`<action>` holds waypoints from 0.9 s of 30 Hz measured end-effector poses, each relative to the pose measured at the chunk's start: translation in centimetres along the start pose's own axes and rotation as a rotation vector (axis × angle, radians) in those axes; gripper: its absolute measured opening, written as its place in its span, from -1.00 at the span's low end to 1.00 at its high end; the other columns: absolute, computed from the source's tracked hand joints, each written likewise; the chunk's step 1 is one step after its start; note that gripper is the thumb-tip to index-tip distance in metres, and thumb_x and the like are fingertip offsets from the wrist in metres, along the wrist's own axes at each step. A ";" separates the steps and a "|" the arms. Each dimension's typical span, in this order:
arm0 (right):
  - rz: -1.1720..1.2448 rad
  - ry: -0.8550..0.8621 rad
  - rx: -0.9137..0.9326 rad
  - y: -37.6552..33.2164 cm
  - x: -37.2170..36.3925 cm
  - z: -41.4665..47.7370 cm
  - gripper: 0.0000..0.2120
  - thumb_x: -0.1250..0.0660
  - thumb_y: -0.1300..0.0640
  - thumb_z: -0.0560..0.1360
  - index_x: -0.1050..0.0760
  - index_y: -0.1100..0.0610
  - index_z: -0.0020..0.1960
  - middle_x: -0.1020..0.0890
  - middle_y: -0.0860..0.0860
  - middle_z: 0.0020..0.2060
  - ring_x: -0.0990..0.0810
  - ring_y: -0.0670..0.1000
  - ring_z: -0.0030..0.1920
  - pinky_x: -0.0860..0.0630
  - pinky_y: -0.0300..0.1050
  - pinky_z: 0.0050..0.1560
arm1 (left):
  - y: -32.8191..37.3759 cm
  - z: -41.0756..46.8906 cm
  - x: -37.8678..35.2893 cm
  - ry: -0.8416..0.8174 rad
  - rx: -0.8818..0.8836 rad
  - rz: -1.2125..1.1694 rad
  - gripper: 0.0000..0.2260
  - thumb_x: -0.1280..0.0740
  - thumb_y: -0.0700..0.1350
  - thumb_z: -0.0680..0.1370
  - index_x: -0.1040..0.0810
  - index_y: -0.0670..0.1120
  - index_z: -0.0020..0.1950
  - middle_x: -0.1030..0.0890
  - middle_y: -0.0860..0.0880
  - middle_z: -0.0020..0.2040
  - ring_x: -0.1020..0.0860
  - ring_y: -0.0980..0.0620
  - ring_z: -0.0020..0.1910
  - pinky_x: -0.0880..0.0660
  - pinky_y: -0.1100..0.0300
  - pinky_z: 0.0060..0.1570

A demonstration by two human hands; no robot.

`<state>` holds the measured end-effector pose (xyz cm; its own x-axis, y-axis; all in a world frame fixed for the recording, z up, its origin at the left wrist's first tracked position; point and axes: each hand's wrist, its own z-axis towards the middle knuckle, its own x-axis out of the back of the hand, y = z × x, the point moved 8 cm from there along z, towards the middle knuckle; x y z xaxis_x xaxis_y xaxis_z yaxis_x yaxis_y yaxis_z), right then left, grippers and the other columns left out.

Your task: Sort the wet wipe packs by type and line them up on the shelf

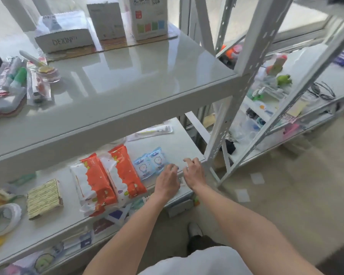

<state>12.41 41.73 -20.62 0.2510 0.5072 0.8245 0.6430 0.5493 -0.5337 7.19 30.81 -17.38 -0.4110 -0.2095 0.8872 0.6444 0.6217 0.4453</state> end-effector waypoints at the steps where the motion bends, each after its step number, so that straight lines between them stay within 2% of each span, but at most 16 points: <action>1: 0.025 0.025 -0.047 2.2 1.0 -0.9 -0.64 -0.15 0.13 0.65 -0.48 0.07 0.42 -0.49 0.14 0.27 -0.54 0.18 0.23 -0.52 0.09 0.19 | 1.4 0.2 -0.8 -0.046 -0.021 -0.014 -0.71 -0.24 -0.31 0.56 -0.54 -0.21 0.27 -0.56 -0.14 0.23 -0.57 -0.16 0.16 -0.50 0.04 0.09; 3: 0.077 0.067 -0.163 7.0 3.3 -3.1 -0.65 -0.13 0.14 0.67 -0.51 0.10 0.39 -0.51 0.15 0.29 -0.55 0.20 0.25 -0.51 0.06 0.21 | 4.3 0.7 -3.9 -0.216 -0.069 -0.029 -0.75 -0.21 -0.24 0.51 -0.59 -0.19 0.11 -0.63 -0.19 0.12 -0.60 -0.20 0.09 -0.52 0.00 0.06; 5: 0.120 0.125 -0.301 12.0 5.9 -5.8 -0.66 -0.14 0.16 0.66 -0.55 0.09 0.35 -0.56 0.14 0.28 -0.57 0.21 0.26 -0.51 0.03 0.20 | 7.1 1.5 -8.5 -0.478 -0.122 0.029 -0.75 -0.17 -0.10 0.43 -0.59 -0.17 -0.06 -0.67 -0.23 0.03 -0.63 -0.21 0.01 -0.57 0.00 0.00; 6: 0.133 0.160 -0.371 14.4 7.4 -7.2 -0.67 -0.15 0.16 0.65 -0.57 0.07 0.32 -0.58 0.14 0.27 -0.58 0.20 0.25 -0.53 0.02 0.18 | 8.5 2.2 -11.1 -0.586 -0.152 0.100 -0.77 -0.18 -0.07 0.42 -0.56 -0.15 -0.12 -0.67 -0.24 0.01 -0.64 -0.21 -0.01 -0.59 0.01 -0.02; 8: 0.170 0.208 -0.493 19.0 10.2 -10.2 -0.68 -0.17 0.15 0.62 -0.60 0.05 0.29 -0.62 0.15 0.25 -0.59 0.20 0.24 -0.54 0.00 0.17 | 13.3 2.7 -13.2 -0.692 -0.215 0.219 -0.86 -0.22 -0.11 0.43 -0.54 -0.11 -0.14 -0.65 -0.24 0.00 -0.63 -0.20 0.01 -0.54 0.05 -0.06; 10: 0.210 0.262 -0.615 23.7 13.3 -13.1 -0.67 -0.17 0.14 0.62 -0.60 0.07 0.29 -0.62 0.15 0.28 -0.58 0.19 0.28 -0.52 -0.02 0.21 | 20.1 3.0 -14.2 -0.718 -0.322 0.238 -0.77 -0.24 -0.15 0.52 -0.60 -0.19 0.08 -0.62 -0.26 0.11 -0.60 -0.20 0.14 -0.50 0.08 0.01; 12: 0.241 0.318 -0.747 28.4 16.4 -15.9 -0.65 -0.17 0.11 0.62 -0.58 0.09 0.33 -0.61 0.15 0.32 -0.57 0.19 0.30 -0.51 -0.03 0.23 | 27.0 3.8 -15.6 -0.683 -0.399 0.255 -0.69 -0.24 -0.15 0.61 -0.54 -0.23 0.32 -0.59 -0.21 0.27 -0.55 -0.20 0.27 -0.48 0.07 0.18; 13: 0.262 0.343 -0.808 30.7 17.7 -17.2 -0.63 -0.18 0.10 0.62 -0.56 0.09 0.37 -0.59 0.16 0.34 -0.56 0.19 0.32 -0.51 -0.02 0.26 | 30.2 4.1 -16.4 -0.669 -0.425 0.255 -0.67 -0.23 -0.14 0.64 -0.52 -0.23 0.36 -0.57 -0.20 0.31 -0.54 -0.20 0.30 -0.47 0.05 0.24; 15: 0.295 0.375 -0.890 35.1 19.8 -19.2 -0.59 -0.18 0.09 0.62 -0.51 0.09 0.44 -0.57 0.17 0.38 -0.54 0.19 0.36 -0.48 -0.02 0.31 | 36.3 3.9 -18.6 -0.691 -0.510 0.216 -0.66 -0.25 -0.13 0.64 -0.52 -0.26 0.37 -0.57 -0.23 0.32 -0.55 -0.22 0.28 -0.49 0.03 0.26; 17: 0.316 0.404 -0.942 39.4 21.8 -20.2 -0.58 -0.19 0.08 0.61 -0.51 0.10 0.43 -0.58 0.18 0.36 -0.53 0.20 0.36 -0.48 -0.01 0.31 | 42.0 3.4 -20.6 -0.721 -0.613 0.222 -0.67 -0.28 -0.14 0.62 -0.56 -0.29 0.32 -0.60 -0.28 0.26 -0.58 -0.24 0.23 -0.52 0.04 0.19; 22: 0.362 0.465 -1.007 49.8 27.9 -19.4 -0.65 -0.18 0.10 0.59 -0.58 0.19 0.27 -0.63 0.24 0.23 -0.57 0.25 0.28 -0.52 0.01 0.20 | 54.4 5.3 -26.3 -0.725 -0.728 0.318 -0.69 -0.24 -0.12 0.54 -0.62 -0.19 0.20 -0.65 -0.23 0.19 -0.61 -0.22 0.16 -0.54 0.10 0.10; 24: 0.371 0.470 -1.027 53.6 30.3 -19.0 -0.65 -0.17 0.09 0.59 -0.59 0.18 0.24 -0.64 0.24 0.21 -0.59 0.26 0.26 -0.53 0.01 0.18 | 58.4 6.4 -28.4 -0.739 -0.746 0.351 -0.66 -0.24 -0.12 0.54 -0.58 -0.20 0.26 -0.62 -0.24 0.23 -0.59 -0.23 0.20 -0.53 0.08 0.13; 27: 0.373 0.448 -1.049 58.8 33.8 -18.8 -0.62 -0.16 0.07 0.61 -0.56 0.14 0.34 -0.62 0.21 0.28 -0.56 0.24 0.31 -0.52 0.00 0.24 | 63.8 8.3 -30.9 -0.746 -0.733 0.366 -0.58 -0.26 -0.11 0.58 -0.45 -0.22 0.42 -0.54 -0.26 0.34 -0.53 -0.25 0.30 -0.49 0.05 0.21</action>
<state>72.34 78.69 -20.56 0.6431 0.1295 0.7548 0.7009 -0.4967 -0.5119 55.59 83.21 -17.37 -0.2441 0.5558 0.7947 0.9307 -0.0960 0.3530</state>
